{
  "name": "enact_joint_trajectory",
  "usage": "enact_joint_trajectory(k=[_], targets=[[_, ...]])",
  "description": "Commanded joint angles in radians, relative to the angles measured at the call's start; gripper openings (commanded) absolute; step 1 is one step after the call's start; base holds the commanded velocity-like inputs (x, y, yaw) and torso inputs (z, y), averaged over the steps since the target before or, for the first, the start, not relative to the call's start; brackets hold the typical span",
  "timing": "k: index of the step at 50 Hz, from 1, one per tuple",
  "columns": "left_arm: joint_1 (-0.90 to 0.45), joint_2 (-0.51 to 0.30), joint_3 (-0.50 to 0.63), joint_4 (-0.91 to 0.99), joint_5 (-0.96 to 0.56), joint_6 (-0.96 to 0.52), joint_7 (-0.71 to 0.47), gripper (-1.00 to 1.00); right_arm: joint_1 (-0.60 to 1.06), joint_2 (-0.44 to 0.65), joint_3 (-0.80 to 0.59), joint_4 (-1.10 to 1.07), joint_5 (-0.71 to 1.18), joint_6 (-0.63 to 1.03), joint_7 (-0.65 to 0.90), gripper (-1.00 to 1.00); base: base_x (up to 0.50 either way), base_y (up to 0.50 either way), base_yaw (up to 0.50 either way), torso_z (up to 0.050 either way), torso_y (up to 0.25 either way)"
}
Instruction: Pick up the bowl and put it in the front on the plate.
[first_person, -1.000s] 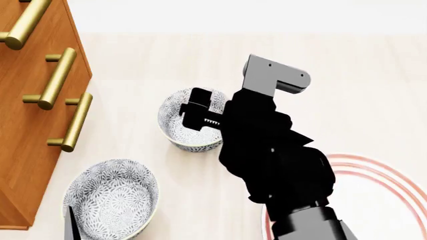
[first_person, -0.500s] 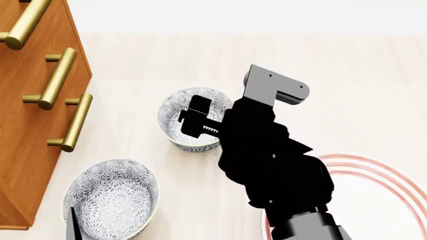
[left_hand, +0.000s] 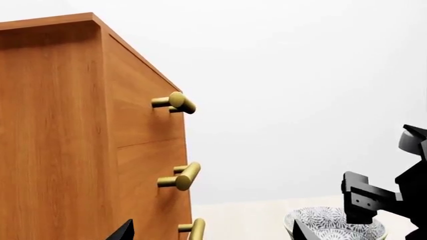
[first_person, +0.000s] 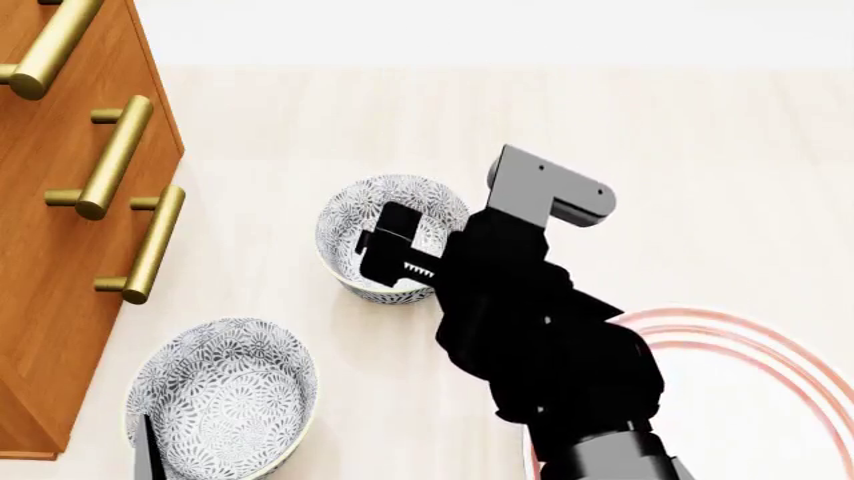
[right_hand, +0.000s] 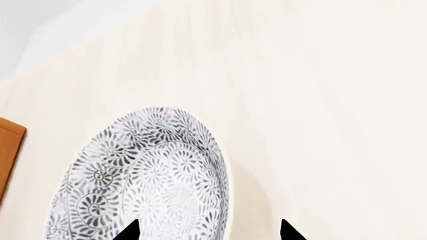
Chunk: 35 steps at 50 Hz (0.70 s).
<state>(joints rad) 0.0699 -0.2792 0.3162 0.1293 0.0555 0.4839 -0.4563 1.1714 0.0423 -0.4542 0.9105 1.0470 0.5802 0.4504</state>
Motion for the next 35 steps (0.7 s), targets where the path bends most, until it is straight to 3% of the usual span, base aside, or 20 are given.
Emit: enact_joint_trajectory(k=[1,21,22,35], targets=[[-0.002,-0.003,0.004,-0.004,0.001,0.002,-0.004,1.00,-0.002,-0.004,-0.004,0.017,0.015,-0.008,-0.004,1.00,0.00,0.00,0.00,0.000,0.000],[-0.004,-0.009,0.012,-0.001,-0.001,-0.003,-0.010,1.00,-0.009,-0.002,-0.050,0.009,0.009,-0.023,-0.011,1.00,0.00,0.00,0.00,0.000,0.000],[-0.004,-0.010,0.012,0.000,-0.002,-0.004,-0.010,1.00,-0.009,-0.002,-0.052,0.009,0.009,-0.023,-0.012,-1.00,0.00,0.00,0.00,0.000,0.000],[-0.008,-0.012,0.015,-0.010,-0.010,-0.001,-0.015,1.00,-0.014,0.007,-0.075,-0.028,0.013,-0.014,0.002,-1.00,0.00,0.00,0.00,0.000,0.000]])
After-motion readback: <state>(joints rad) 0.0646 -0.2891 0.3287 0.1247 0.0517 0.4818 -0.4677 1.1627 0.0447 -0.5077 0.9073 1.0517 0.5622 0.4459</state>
